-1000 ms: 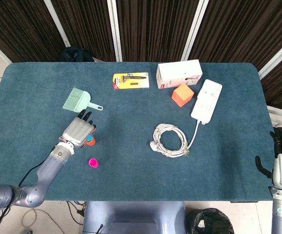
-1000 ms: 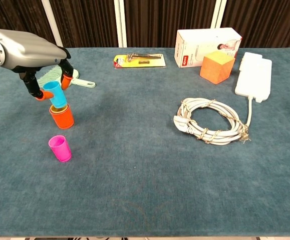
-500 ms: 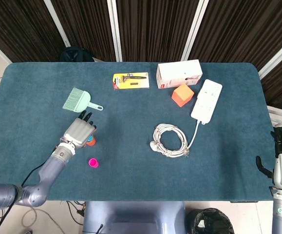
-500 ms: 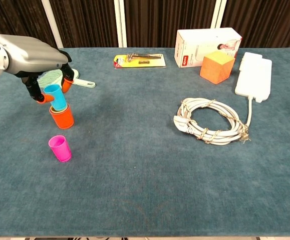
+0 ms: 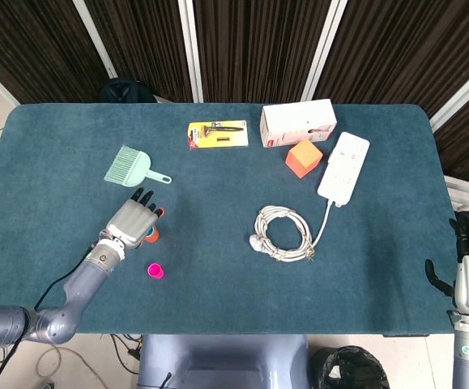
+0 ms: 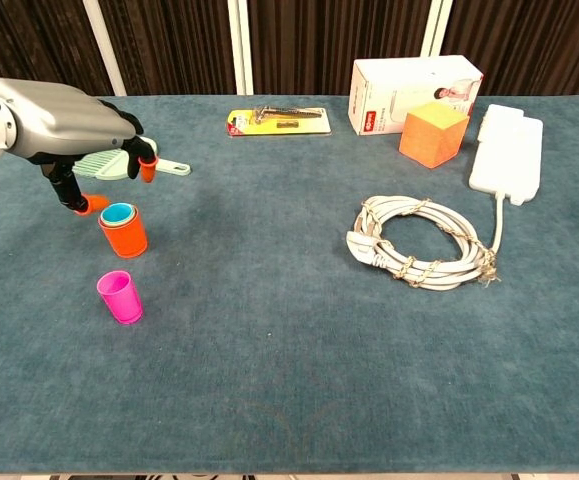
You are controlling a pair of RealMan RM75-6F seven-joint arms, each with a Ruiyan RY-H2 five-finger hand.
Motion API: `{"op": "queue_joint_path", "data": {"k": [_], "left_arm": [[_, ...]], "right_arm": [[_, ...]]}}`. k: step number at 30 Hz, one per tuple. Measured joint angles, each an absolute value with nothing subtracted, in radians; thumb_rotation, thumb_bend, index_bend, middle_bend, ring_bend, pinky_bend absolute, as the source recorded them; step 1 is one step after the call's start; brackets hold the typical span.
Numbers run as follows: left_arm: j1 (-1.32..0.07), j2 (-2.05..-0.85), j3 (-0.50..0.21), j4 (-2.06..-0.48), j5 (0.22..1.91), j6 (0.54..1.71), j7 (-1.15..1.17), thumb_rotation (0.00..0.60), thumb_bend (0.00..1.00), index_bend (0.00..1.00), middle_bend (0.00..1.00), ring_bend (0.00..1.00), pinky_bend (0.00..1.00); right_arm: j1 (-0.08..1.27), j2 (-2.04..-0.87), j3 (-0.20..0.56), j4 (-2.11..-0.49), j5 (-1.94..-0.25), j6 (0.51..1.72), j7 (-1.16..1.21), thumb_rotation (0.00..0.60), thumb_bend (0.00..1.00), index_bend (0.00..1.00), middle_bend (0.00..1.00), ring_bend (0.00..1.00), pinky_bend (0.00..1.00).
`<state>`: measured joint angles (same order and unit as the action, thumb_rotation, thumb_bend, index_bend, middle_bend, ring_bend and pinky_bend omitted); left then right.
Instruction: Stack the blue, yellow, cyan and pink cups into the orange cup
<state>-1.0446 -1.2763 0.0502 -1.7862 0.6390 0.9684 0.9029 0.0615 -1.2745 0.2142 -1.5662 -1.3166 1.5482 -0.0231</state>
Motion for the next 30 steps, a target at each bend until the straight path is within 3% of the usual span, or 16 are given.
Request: {"op": "queue_joint_path", "data": {"k": [13, 30], "left_arm": [[-1.010, -1.251, 0.028, -1.842, 0.756, 0.942, 0.752, 0.600, 0.32, 0.24, 0.25, 0.00, 0.06], [-1.010, -1.163, 0.069, -1.947, 0.883, 0.827, 0.691, 0.600, 0.24, 0.24, 0.19, 0.00, 0.00]], "right_arm": [[0.060, -1.274, 0.215, -1.570, -1.315, 1.549, -0.024, 0.600, 0.41, 0.11, 0.07, 0.09, 0.09], [0.060, -1.274, 0.213, -1.573, -1.322, 1.552, -0.023, 0.600, 0.41, 0.11, 0.07, 0.09, 0.09]]}}
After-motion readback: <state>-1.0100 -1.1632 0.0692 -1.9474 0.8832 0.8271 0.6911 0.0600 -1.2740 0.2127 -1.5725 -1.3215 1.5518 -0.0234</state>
